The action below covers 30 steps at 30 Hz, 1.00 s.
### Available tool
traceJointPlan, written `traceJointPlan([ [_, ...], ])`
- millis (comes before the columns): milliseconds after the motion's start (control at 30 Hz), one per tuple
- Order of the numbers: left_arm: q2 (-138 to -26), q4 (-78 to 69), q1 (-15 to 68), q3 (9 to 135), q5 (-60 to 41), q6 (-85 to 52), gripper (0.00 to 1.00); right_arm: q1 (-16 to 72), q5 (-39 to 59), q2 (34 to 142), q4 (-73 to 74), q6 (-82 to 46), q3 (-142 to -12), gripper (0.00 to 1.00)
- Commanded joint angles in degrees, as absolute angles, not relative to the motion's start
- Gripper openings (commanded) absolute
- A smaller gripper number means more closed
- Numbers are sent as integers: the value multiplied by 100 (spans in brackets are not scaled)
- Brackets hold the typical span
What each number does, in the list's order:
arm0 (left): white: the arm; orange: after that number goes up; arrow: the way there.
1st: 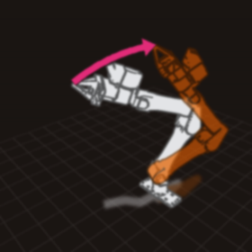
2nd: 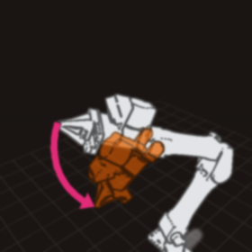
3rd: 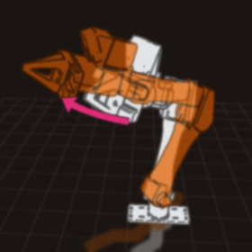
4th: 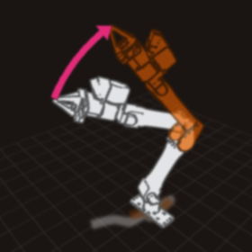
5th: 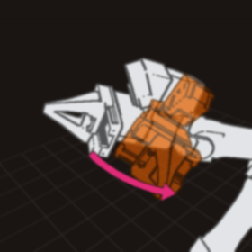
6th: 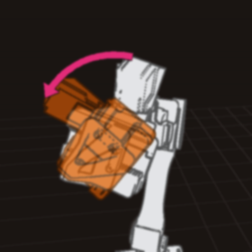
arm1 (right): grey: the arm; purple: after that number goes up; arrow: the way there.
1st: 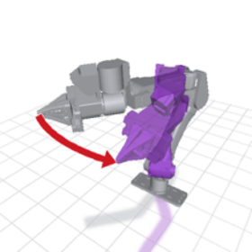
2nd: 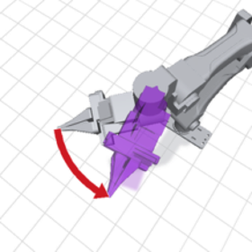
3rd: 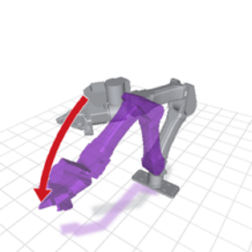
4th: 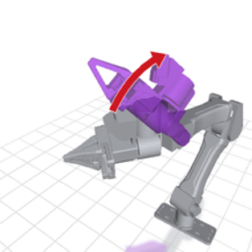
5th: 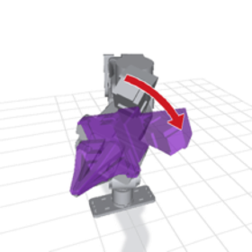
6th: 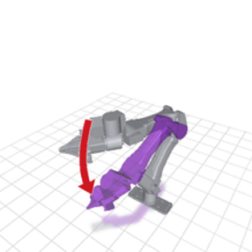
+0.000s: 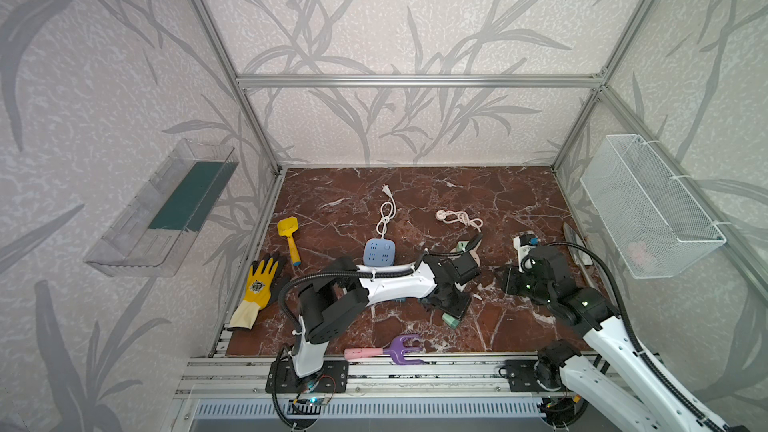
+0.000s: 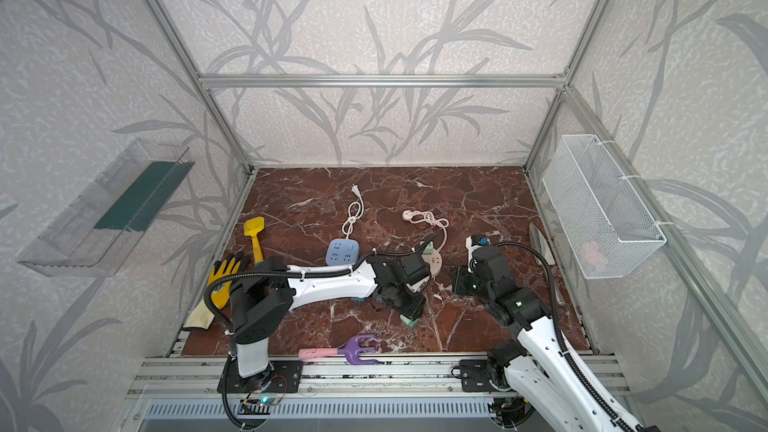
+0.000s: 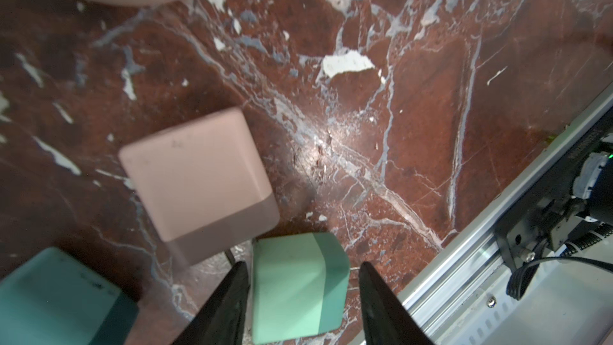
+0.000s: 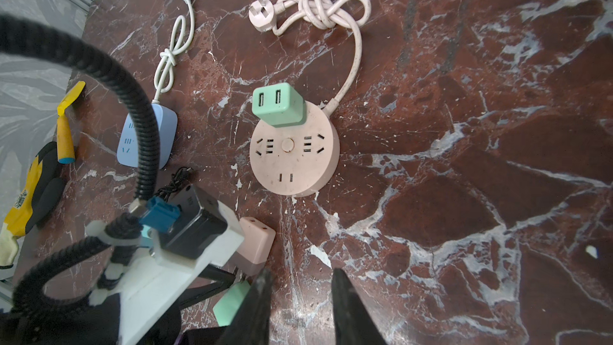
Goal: Insert the plug
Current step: 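Descend the open left gripper around the light green adapter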
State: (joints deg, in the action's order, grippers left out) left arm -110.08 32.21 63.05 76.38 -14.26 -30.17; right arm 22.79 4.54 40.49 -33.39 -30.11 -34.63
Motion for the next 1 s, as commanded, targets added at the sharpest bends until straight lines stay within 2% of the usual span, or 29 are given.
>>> traceJointPlan([
  [0, -11010, 3439, 6267, 7777, -1072, -2771, 54, 2232, 465, 3970, -3447, -2940, -3463, 32],
  [233, -10619, 3860, 6344, 7467, -547, -2683, 57, 2225, 545, 3925, -3446, -2953, -3476, 32],
  [400, -10379, 4326, 6428, 7336, -421, -3260, 57, 2224, 580, 3929, -3431, -2953, -3458, 32],
  [800, -10489, 4158, 6494, 7562, -1580, -5323, 64, 2228, 942, 4017, -3018, -2975, -3472, 34],
  [967, -10398, 3790, 6495, 7398, -1589, -6130, 65, 2224, 1124, 3914, -2892, -2997, -3471, 35],
])
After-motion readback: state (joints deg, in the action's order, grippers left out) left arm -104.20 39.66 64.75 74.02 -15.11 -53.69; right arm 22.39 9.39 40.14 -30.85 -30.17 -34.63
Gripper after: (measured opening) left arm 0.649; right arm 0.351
